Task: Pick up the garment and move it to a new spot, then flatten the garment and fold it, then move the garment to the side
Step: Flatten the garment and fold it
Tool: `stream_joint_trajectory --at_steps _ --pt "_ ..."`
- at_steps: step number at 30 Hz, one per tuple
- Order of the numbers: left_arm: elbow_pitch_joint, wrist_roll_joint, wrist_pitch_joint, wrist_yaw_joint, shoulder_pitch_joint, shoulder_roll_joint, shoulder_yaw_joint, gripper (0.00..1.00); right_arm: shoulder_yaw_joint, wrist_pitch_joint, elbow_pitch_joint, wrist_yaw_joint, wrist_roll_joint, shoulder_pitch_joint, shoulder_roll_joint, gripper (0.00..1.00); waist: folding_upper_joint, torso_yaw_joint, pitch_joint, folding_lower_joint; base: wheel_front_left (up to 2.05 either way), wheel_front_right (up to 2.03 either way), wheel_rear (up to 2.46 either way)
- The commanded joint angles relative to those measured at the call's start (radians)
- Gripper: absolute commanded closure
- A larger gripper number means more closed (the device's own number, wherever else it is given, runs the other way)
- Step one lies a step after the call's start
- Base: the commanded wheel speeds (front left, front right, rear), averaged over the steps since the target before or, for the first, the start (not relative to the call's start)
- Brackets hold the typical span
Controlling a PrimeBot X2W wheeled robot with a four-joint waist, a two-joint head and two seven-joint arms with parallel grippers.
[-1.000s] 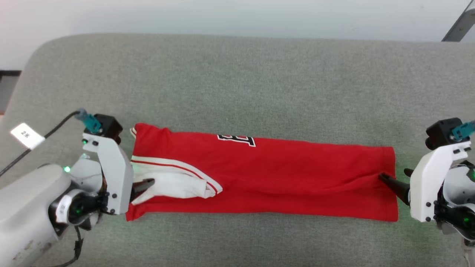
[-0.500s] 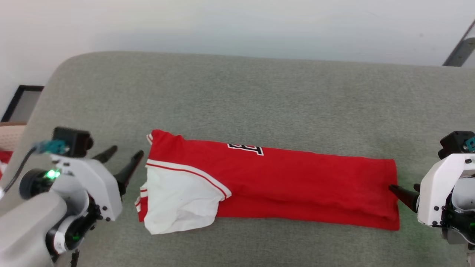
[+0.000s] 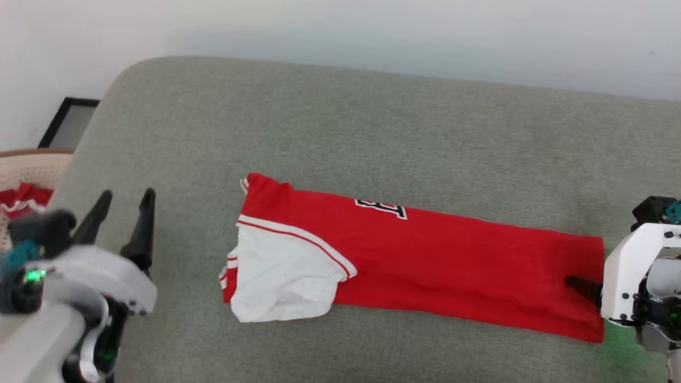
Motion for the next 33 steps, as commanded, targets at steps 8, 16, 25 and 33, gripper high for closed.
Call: stream_joint_trajectory --at_steps 8,16,25,33 --pt "-0.034 0.218 -0.002 -0.044 0.239 -0.154 0.308 0.0 0.028 -0.015 0.093 -0.002 0.005 -0.026 0.0 0.0 0.0 0.039 0.026 0.0 0.0 0.0 0.0" --pt "-0.034 0.362 -0.002 -0.126 0.321 -0.28 0.489 0.0 0.035 -0.043 0.17 -0.001 0.046 -0.038 0.021 1.0 0.0 0.047 0.031 0.0 0.0 0.0 0.0" --pt "-0.012 0.473 -0.002 -0.205 0.357 -0.37 0.609 0.0 -0.02 -0.08 0.186 -0.003 0.052 -0.075 -0.017 1.0 0.0 0.037 0.037 0.0 0.0 0.0 0.0" --pt "-0.001 0.522 -0.002 -0.244 0.368 -0.415 0.663 0.0 -0.109 -0.099 0.188 -0.003 0.034 -0.083 -0.063 1.0 0.0 0.011 0.039 0.0 0.0 0.0 0.0"
